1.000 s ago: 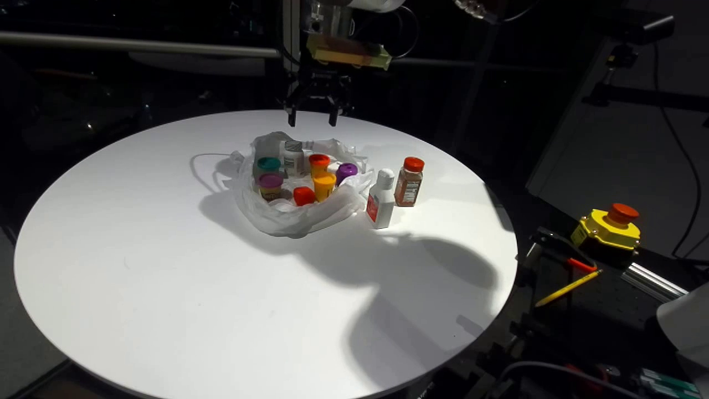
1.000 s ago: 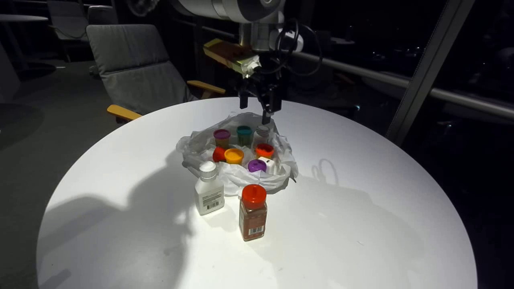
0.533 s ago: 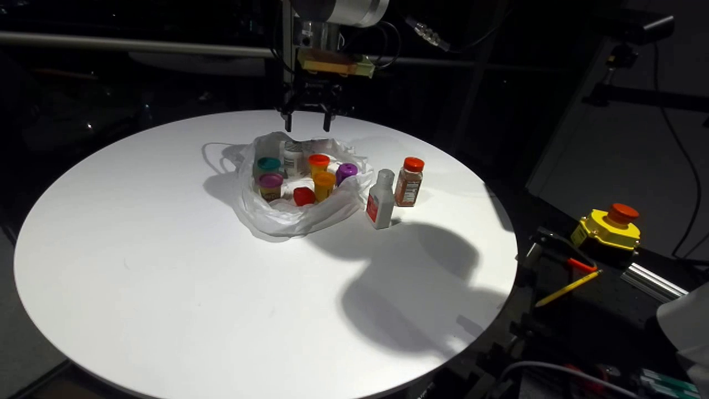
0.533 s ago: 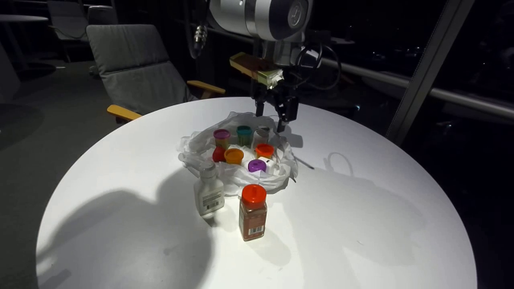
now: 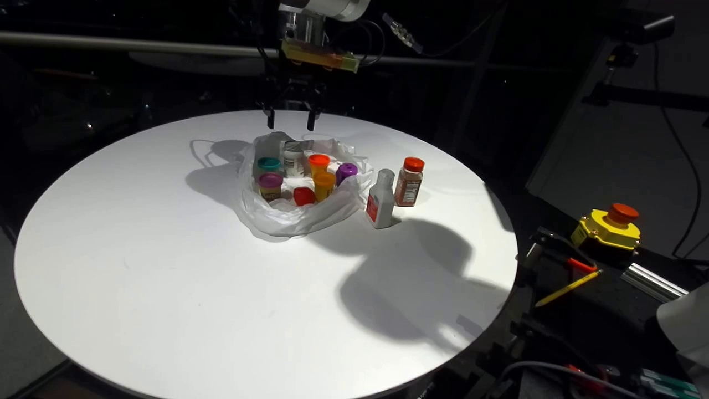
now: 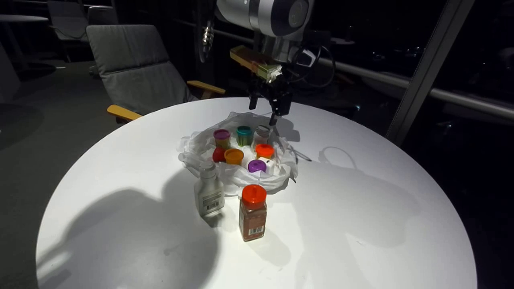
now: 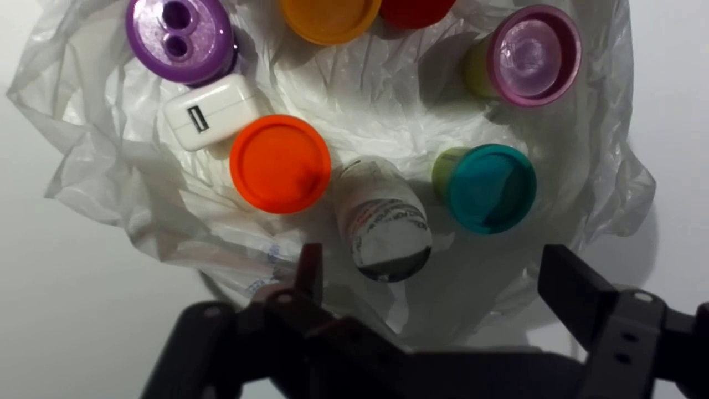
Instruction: Remove the objects in the plastic and put them on the table.
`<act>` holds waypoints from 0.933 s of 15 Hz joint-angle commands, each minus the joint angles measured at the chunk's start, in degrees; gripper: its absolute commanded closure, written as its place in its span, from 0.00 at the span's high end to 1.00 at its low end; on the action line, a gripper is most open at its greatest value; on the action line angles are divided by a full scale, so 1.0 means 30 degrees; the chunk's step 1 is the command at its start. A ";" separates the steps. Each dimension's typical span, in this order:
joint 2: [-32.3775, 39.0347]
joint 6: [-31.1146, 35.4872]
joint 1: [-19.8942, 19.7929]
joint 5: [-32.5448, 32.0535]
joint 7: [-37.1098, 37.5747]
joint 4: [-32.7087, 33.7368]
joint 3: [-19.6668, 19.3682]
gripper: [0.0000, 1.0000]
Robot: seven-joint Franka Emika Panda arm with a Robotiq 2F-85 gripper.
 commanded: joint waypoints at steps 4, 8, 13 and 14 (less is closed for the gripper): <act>0.1622 -0.2328 -0.0444 0.0580 -0.0627 0.2608 0.0288 1.00; 0.2304 -0.2718 -0.0487 0.0630 -0.0580 0.3388 0.0322 1.00; 0.2904 -0.3259 -0.0461 0.0648 -0.0537 0.3962 0.0404 0.49; 0.3034 -0.3365 -0.0439 0.0660 -0.0522 0.4088 0.0441 0.42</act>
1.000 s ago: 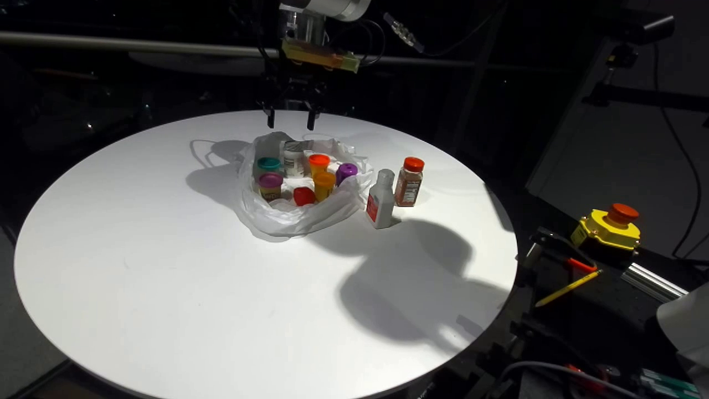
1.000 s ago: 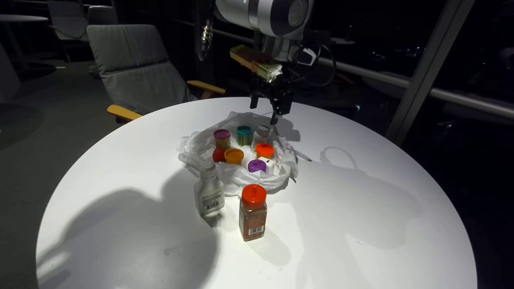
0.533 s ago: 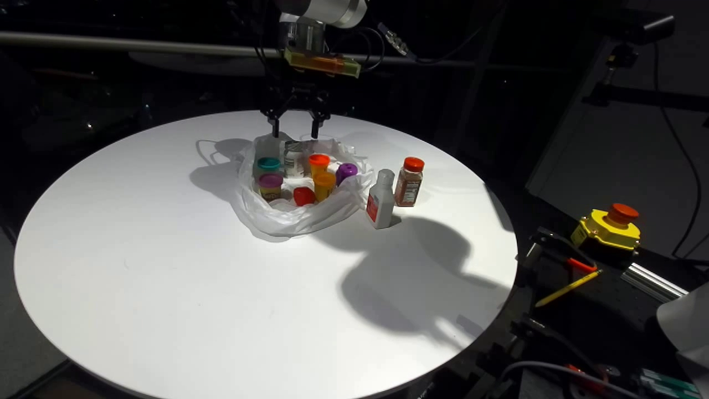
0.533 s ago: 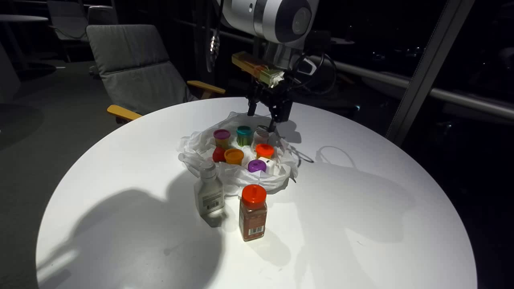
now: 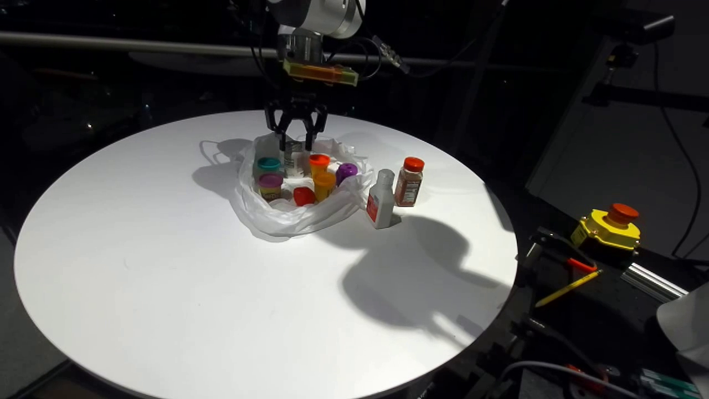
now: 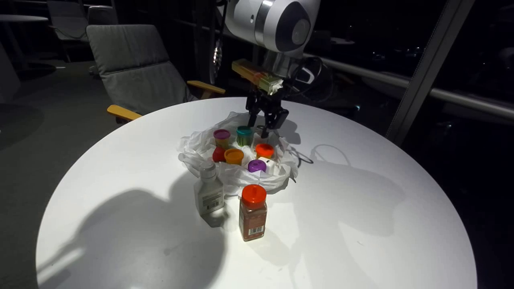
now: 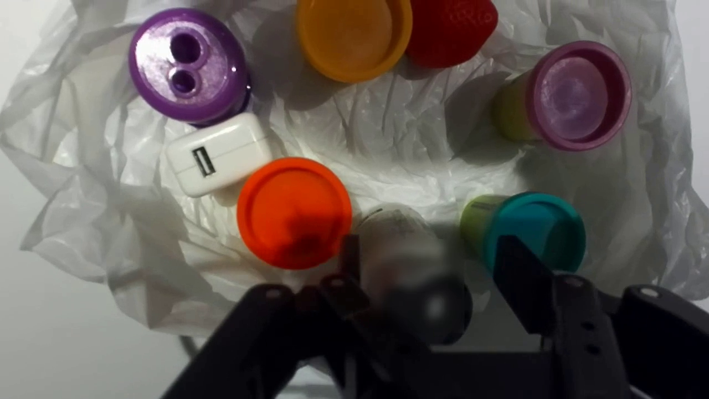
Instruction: Remove the objects in the plastic and put them on the table.
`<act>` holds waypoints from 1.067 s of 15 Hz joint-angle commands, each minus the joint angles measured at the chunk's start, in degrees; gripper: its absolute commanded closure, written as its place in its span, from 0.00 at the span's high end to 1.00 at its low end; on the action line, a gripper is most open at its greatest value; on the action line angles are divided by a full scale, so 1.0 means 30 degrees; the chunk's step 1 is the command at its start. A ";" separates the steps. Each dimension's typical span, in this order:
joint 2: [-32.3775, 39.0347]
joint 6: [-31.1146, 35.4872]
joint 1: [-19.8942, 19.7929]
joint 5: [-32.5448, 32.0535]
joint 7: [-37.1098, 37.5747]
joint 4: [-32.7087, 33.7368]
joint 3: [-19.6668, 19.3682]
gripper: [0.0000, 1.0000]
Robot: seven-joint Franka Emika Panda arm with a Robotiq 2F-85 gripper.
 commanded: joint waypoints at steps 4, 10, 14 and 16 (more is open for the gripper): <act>0.0978 -0.0818 0.0046 0.0262 -0.0109 0.1726 0.0099 0.11; -0.0823 -0.0409 0.0574 -0.0216 0.0537 -0.0158 -0.0462 0.00; -0.0569 -0.0606 0.0859 -0.0318 0.0507 0.0056 -0.0508 0.41; -0.0382 -0.0687 0.1061 -0.0412 0.0552 0.0194 -0.0532 0.57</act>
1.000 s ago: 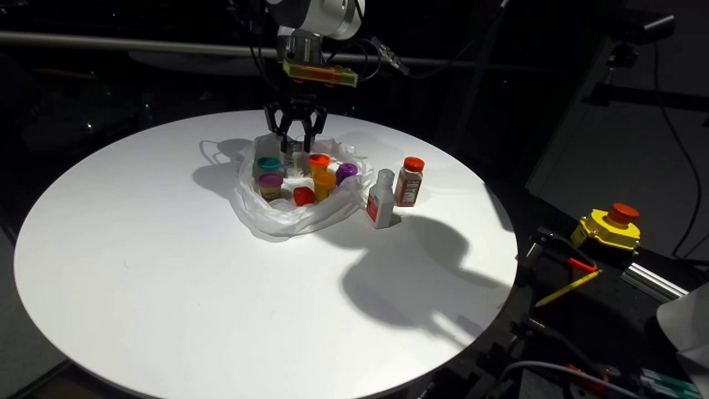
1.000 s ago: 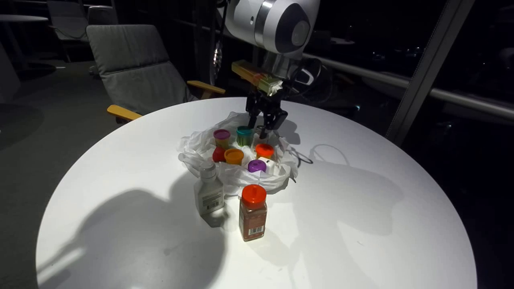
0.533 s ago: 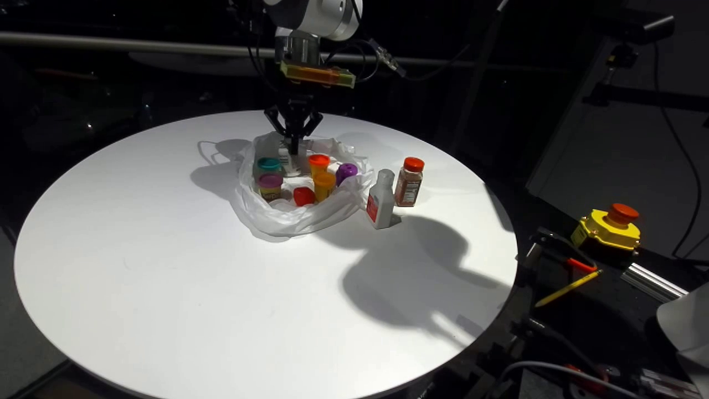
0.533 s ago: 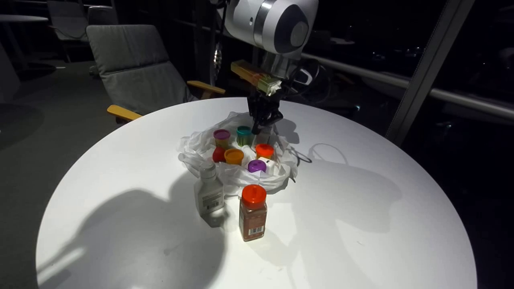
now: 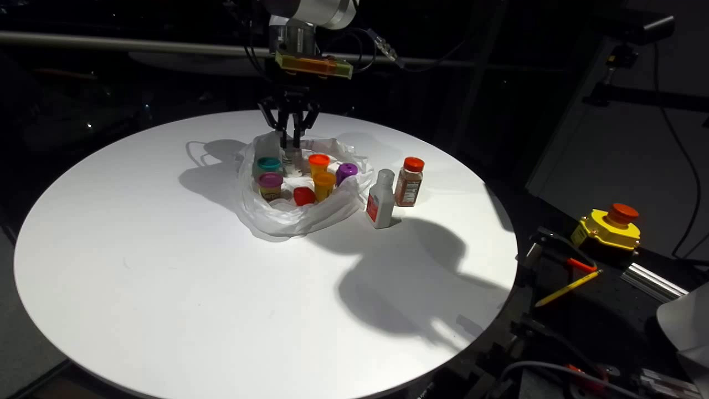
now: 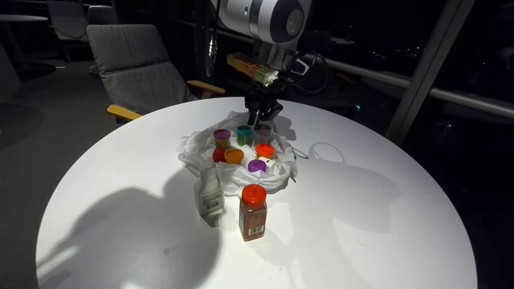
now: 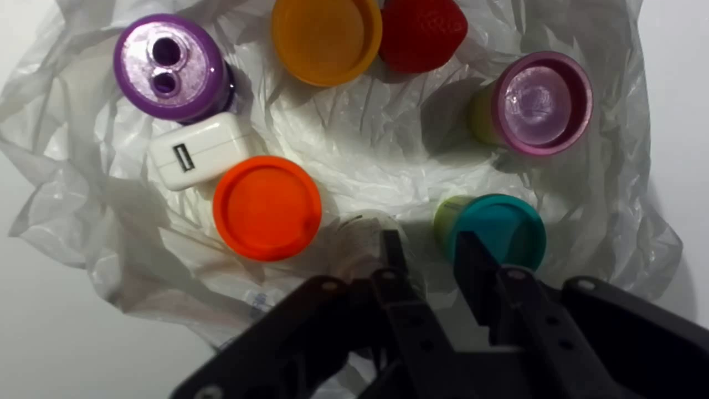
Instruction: Remove the objects in the plastic and put them on the table.
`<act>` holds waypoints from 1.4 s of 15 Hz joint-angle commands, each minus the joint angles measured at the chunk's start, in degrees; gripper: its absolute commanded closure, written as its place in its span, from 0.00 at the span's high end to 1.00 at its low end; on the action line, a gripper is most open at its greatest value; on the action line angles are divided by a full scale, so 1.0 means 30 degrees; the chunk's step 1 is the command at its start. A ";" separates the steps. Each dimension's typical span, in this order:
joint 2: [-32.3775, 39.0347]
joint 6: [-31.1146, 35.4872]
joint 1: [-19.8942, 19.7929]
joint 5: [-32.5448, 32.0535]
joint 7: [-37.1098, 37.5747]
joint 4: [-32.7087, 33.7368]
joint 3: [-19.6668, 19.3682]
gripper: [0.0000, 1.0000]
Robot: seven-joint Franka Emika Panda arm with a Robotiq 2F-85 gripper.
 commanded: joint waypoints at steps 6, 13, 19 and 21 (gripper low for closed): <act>0.0197 0.0020 0.1033 -0.0768 0.1039 0.0260 -0.0783 0.99; 0.0453 0.0281 0.0767 -0.0681 0.1783 0.0792 -0.1118 1.00; 0.0811 0.0352 0.0596 -0.0529 0.1720 0.1299 -0.0967 0.91; 0.0904 0.0237 0.0565 -0.0436 0.1727 0.1308 -0.0887 0.66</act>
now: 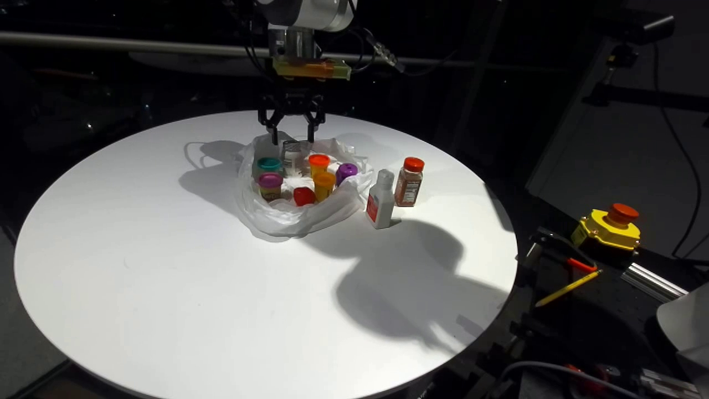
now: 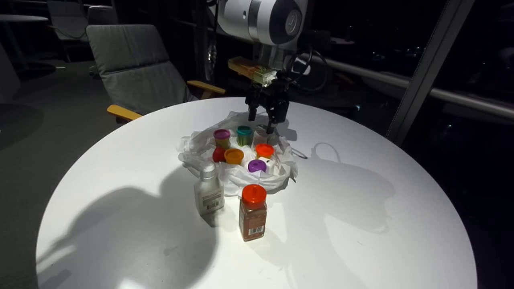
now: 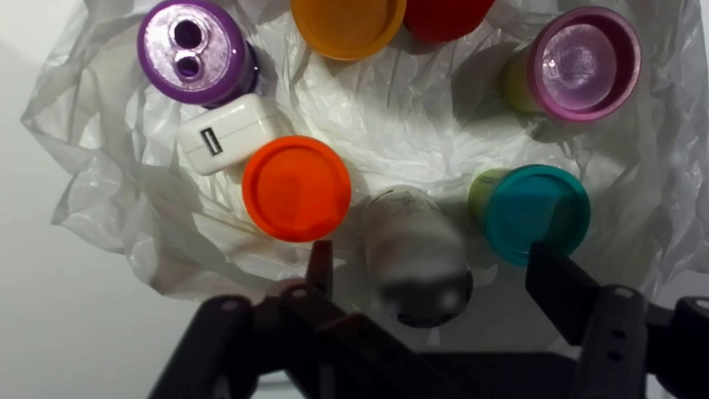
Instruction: Remove the objects in the plastic and put them on the table.
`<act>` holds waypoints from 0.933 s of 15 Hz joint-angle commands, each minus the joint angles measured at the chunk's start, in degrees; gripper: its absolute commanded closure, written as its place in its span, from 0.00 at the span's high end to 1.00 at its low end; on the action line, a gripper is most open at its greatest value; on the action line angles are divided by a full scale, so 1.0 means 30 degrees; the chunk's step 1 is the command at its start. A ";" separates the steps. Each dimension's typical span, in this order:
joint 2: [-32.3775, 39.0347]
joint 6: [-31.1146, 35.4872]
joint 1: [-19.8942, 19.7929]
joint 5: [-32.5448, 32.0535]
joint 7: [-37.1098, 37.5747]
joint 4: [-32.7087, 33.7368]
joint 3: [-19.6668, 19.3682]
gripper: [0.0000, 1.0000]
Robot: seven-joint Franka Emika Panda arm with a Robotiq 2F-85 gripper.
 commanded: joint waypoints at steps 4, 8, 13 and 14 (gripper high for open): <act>0.1006 -0.0233 -0.0031 0.0162 0.0293 0.1196 0.0272 0.34; 0.0873 -0.0155 0.0157 -0.0044 0.0388 0.1191 0.0164 0.17; -0.1208 0.0373 0.0628 -0.0476 0.0671 -0.0635 -0.0246 0.17; -0.1852 0.0424 0.0747 -0.0617 0.0742 -0.1151 -0.0328 0.17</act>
